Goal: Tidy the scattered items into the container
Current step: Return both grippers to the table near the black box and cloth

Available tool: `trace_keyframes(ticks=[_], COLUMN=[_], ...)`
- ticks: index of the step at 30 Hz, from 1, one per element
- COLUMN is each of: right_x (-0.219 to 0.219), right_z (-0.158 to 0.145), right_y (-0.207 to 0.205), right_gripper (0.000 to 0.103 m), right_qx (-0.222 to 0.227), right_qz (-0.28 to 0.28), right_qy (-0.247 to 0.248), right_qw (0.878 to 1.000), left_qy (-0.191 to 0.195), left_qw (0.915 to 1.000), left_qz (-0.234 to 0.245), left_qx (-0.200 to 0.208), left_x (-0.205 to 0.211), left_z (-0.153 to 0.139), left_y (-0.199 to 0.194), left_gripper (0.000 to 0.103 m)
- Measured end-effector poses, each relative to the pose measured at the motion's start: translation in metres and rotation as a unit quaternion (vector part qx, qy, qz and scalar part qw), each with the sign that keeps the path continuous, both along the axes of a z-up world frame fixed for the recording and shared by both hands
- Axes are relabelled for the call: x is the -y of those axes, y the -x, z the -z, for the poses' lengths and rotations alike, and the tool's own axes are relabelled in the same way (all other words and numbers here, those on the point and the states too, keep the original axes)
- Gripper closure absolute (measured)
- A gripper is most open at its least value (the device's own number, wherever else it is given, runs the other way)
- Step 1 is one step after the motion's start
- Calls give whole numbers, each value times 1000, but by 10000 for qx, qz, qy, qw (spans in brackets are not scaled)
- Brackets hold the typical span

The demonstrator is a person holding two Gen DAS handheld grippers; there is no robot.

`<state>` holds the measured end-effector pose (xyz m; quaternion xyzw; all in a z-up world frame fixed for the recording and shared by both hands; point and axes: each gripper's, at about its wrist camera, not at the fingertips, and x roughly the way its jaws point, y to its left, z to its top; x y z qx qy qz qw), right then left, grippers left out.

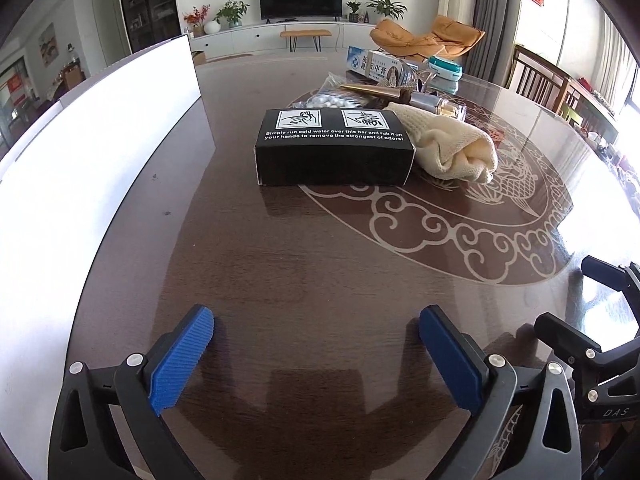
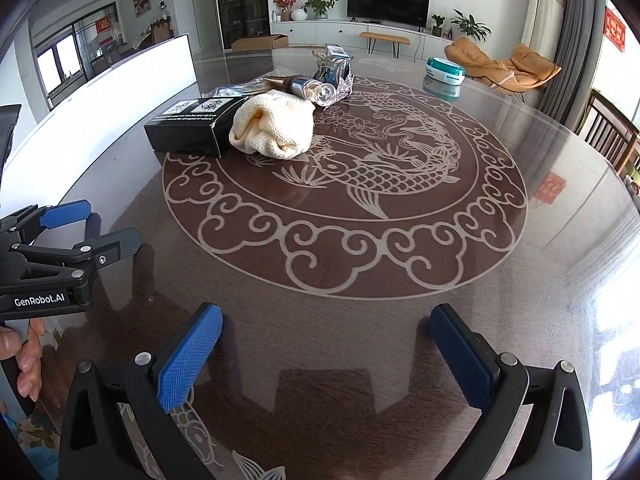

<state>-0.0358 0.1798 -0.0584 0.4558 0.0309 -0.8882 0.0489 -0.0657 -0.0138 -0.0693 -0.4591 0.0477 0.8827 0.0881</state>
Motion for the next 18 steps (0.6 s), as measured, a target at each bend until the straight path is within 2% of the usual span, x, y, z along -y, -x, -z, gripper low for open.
trace_keyframes(ticks=[18], right_x=[0], right_z=[0], right_y=[0], right_gripper=[0], right_qx=[0], right_qz=[-3], right_qy=[3], right_qw=[10000], left_qy=[-3], left_qw=[10000], left_qz=[6], left_qx=[-8], left_x=[0], left_z=[0], left_y=[2], left_gripper=[0])
